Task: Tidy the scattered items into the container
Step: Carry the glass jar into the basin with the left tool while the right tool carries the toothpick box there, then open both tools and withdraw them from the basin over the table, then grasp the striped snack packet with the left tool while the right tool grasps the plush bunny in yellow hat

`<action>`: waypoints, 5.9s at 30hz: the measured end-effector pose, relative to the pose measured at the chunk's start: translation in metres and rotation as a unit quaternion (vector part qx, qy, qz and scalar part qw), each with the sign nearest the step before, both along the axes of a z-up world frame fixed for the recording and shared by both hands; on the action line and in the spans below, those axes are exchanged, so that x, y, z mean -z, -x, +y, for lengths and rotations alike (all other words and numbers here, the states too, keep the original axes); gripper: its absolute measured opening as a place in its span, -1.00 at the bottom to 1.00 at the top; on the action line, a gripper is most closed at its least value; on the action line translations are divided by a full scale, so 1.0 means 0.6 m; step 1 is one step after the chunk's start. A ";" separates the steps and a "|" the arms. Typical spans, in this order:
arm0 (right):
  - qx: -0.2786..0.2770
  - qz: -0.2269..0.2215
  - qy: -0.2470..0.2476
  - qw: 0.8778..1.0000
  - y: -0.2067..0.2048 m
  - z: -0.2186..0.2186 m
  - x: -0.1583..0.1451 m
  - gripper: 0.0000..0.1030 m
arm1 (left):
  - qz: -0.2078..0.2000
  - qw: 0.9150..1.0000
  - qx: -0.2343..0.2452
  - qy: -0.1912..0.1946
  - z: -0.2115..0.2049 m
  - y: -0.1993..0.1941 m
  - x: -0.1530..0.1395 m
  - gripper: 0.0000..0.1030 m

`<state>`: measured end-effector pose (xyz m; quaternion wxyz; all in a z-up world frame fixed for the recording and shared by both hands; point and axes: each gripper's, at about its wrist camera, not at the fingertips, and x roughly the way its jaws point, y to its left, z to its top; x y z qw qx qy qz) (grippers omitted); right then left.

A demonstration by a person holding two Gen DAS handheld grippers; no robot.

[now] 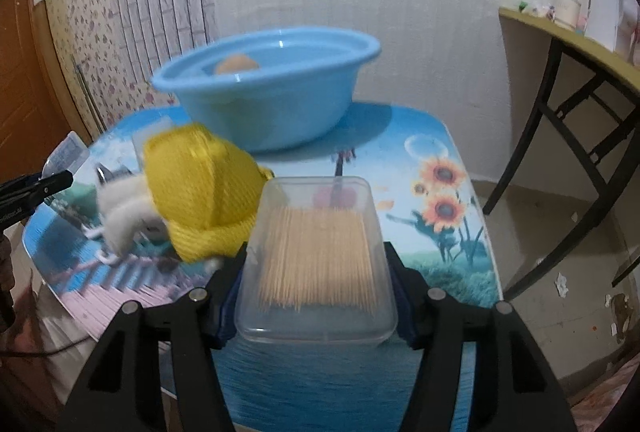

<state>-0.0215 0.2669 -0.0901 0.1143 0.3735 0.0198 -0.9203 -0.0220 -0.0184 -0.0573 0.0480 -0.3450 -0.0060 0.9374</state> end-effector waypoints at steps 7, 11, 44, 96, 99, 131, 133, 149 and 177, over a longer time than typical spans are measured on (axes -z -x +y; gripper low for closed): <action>-0.006 0.044 0.022 0.999 -0.007 -0.005 -0.052 0.16 | 0.018 1.000 0.014 -0.017 0.016 0.012 -0.048 -0.23; -0.016 0.062 0.033 0.997 0.001 -0.011 -0.078 0.16 | 0.022 0.999 0.027 -0.026 0.033 0.033 -0.065 -0.23; -0.047 0.076 0.047 0.995 0.204 -0.063 -0.085 0.17 | -0.002 0.992 0.123 -0.002 0.192 0.242 -0.057 -0.22; -0.012 0.008 0.051 0.999 0.014 -0.073 -0.074 0.45 | -0.043 0.998 0.039 -0.023 0.073 0.018 -0.019 0.16; -0.013 0.001 0.052 0.999 0.013 -0.074 -0.066 0.45 | -0.051 0.998 0.039 -0.018 0.073 0.011 -0.007 0.16; -0.006 -0.027 0.078 0.997 0.007 -0.058 -0.024 0.45 | -0.096 0.995 0.020 -0.034 0.045 0.007 0.057 0.17; -0.008 -0.027 0.080 0.996 0.006 -0.059 -0.024 0.45 | -0.096 0.994 0.024 -0.041 0.043 0.005 0.057 0.17; -0.035 -0.032 0.082 0.996 0.002 -0.087 -0.018 0.45 | -0.090 0.990 0.079 -0.071 0.068 0.000 0.056 0.17; -0.041 -0.053 0.118 0.991 0.060 -0.099 0.003 0.33 | -0.100 0.990 0.078 -0.057 0.083 0.074 0.062 -0.42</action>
